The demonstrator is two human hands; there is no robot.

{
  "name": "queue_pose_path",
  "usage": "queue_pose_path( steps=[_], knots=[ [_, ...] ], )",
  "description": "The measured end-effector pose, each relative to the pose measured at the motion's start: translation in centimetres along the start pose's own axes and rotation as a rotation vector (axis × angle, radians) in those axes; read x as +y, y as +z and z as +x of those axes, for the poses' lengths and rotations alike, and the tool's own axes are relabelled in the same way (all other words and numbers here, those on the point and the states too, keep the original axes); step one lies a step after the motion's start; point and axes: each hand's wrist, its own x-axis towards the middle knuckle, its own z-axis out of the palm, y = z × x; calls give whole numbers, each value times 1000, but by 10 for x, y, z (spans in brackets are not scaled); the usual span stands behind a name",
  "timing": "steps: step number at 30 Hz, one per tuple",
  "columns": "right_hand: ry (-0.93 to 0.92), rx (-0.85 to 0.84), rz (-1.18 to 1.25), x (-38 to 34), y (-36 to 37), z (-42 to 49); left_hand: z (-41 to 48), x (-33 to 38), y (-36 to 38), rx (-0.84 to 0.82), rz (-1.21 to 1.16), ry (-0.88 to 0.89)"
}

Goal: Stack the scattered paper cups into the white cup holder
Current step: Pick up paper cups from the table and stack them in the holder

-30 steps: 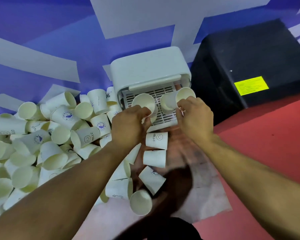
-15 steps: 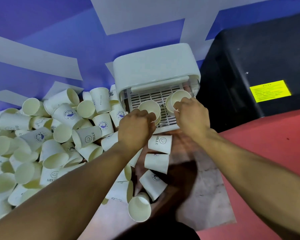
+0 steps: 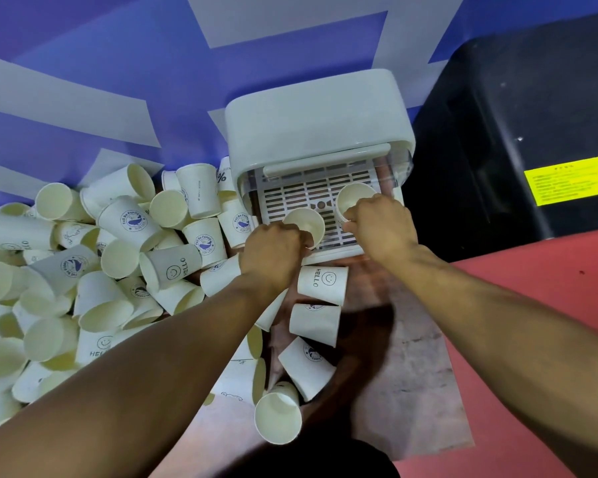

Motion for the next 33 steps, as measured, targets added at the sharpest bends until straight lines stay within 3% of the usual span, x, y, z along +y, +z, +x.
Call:
queue_pose_path(
  steps=[11,21,33],
  knots=[
    [-28,24,-92,-11,9,6,-3,-1,4,20,70,27],
    [-131,69,-22,-41,10,-7,-15,-18,-3,66,107,8],
    [-167,-32,-7,-52,21,-16,-27,-19,3,59,100,-46]
  ],
)
